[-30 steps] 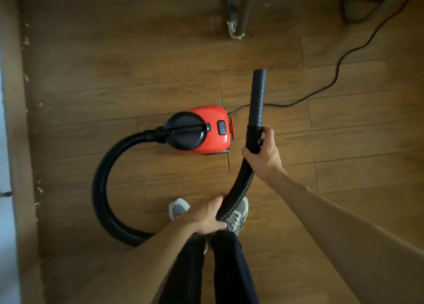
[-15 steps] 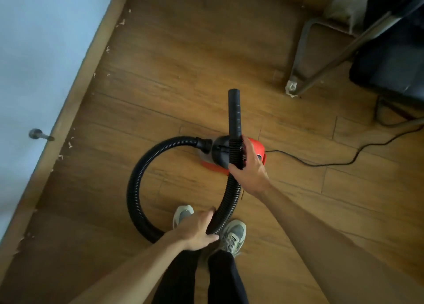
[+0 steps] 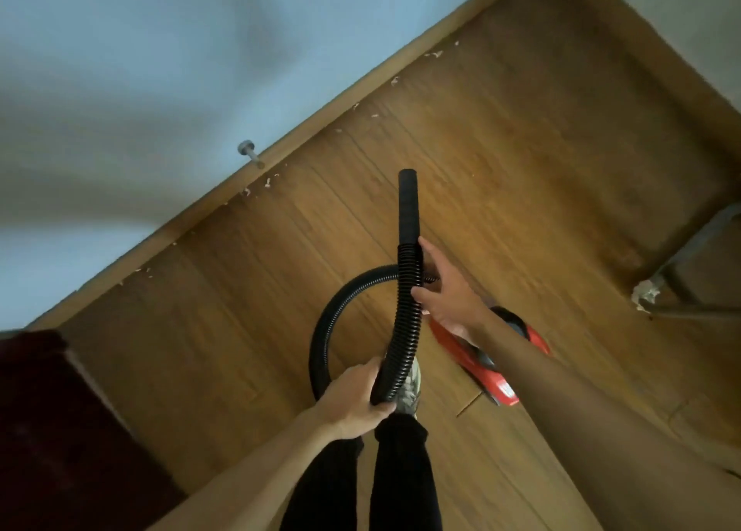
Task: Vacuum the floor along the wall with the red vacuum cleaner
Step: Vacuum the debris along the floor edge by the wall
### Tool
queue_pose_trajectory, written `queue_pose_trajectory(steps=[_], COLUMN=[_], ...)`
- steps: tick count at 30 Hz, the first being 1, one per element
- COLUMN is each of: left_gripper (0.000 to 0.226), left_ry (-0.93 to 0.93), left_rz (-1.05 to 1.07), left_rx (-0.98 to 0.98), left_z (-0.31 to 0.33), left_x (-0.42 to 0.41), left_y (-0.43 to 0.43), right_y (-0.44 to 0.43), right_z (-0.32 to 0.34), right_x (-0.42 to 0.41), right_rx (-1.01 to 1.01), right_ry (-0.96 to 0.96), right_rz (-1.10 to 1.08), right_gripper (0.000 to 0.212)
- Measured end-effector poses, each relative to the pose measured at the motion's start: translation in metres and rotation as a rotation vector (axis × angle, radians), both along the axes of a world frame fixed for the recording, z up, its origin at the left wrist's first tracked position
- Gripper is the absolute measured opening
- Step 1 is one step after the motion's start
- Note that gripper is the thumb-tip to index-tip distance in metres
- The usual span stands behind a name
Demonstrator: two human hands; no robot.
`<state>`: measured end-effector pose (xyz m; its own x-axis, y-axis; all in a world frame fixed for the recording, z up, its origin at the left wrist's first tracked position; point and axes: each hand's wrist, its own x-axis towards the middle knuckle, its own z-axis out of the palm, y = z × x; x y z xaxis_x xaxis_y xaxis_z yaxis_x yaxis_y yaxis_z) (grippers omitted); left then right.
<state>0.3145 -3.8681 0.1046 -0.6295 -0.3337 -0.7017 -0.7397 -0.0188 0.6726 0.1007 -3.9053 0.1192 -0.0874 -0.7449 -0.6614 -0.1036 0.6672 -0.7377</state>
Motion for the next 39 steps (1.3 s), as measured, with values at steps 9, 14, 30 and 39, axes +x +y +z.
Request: queue_pose_trajectory(steps=[9,14,30,39], left_gripper=[0.067,0.107,0.073,0.072], left_ry=[0.081,0.193,0.192,0.211], left_rz=[0.526,0.774,0.894,1.02], left_rx=[0.057,0.04,-0.009,0.061], left_z=[-0.01,-0.006,-0.007,-0.025], left_x=[0.032,0.034,0.111,0.179], left_y=[0.008,0.013,-0.001,-0.01], right_y=[-0.06,-0.092,-0.132,-0.146], right_z=[-0.005,-0.014,-0.042,-0.05], right_x=[0.05,0.072,0.203,0.285], right_rx=[0.088,0.163,0.344,0.346], right_ry=[-0.216,-0.271,-0.197,-0.124], right_rz=[0.175,0.333,0.654,0.862], right_gripper=[0.083,0.083,0.071,0.071])
